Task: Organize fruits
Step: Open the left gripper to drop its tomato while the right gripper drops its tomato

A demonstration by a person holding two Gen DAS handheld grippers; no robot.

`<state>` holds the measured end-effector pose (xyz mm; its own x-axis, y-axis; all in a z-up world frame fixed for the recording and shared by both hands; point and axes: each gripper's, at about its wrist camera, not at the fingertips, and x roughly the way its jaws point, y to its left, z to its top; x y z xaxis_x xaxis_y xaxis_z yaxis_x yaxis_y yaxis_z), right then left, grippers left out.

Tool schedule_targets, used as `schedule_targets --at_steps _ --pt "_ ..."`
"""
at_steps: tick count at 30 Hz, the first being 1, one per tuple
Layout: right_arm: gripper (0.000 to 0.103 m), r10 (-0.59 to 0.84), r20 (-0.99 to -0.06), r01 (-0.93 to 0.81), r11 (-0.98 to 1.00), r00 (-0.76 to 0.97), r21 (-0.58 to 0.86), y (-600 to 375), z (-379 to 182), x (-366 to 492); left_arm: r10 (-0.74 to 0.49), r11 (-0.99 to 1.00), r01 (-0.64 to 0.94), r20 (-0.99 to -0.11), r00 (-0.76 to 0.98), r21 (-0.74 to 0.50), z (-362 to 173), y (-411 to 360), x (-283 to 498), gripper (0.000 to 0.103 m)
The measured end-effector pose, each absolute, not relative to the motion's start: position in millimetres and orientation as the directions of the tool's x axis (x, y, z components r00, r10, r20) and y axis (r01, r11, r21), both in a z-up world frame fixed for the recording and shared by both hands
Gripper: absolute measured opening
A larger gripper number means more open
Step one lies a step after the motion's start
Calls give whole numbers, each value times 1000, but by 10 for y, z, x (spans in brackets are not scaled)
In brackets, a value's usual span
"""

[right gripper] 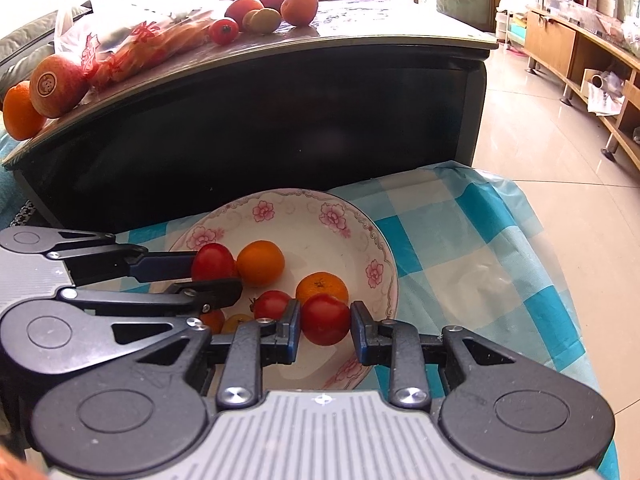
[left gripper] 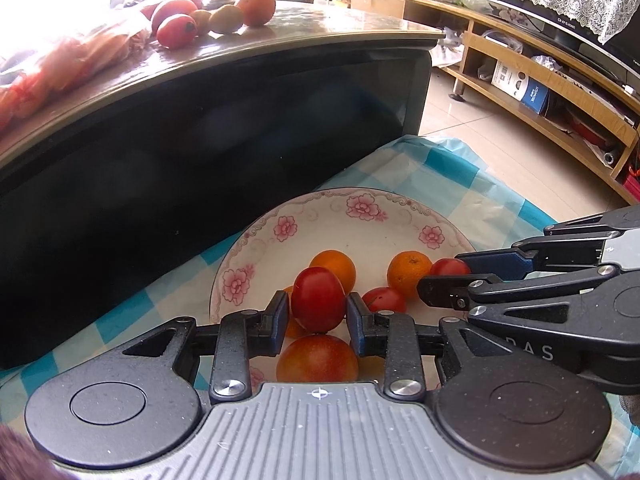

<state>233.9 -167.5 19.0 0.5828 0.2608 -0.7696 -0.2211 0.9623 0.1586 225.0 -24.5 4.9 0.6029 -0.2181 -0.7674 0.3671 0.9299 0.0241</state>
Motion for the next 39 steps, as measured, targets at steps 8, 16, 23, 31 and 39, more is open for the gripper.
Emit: schedule_targets --at_steps 8,16,23,31,39 --pt "32 262 -773 -220 962 578 161 -1678 215 2314 -202 932 360 -762 615 44 91 -236 2223 44" --pt "33 259 -776 -223 962 576 155 -1647 238 2243 -186 932 357 -757 626 65 142 -221 2162 48" --pt "35 248 -771 -230 964 587 135 -1620 292 2166 -182 932 355 -748 639 77 204 -208 2100 50" --pt "35 246 -762 -235 964 599 127 -1581 368 2075 -183 933 352 -739 648 78 267 -184 2028 50" --pt "35 250 -757 -240 962 603 127 -1530 435 1960 -184 934 349 -732 656 78 340 -131 1928 50"
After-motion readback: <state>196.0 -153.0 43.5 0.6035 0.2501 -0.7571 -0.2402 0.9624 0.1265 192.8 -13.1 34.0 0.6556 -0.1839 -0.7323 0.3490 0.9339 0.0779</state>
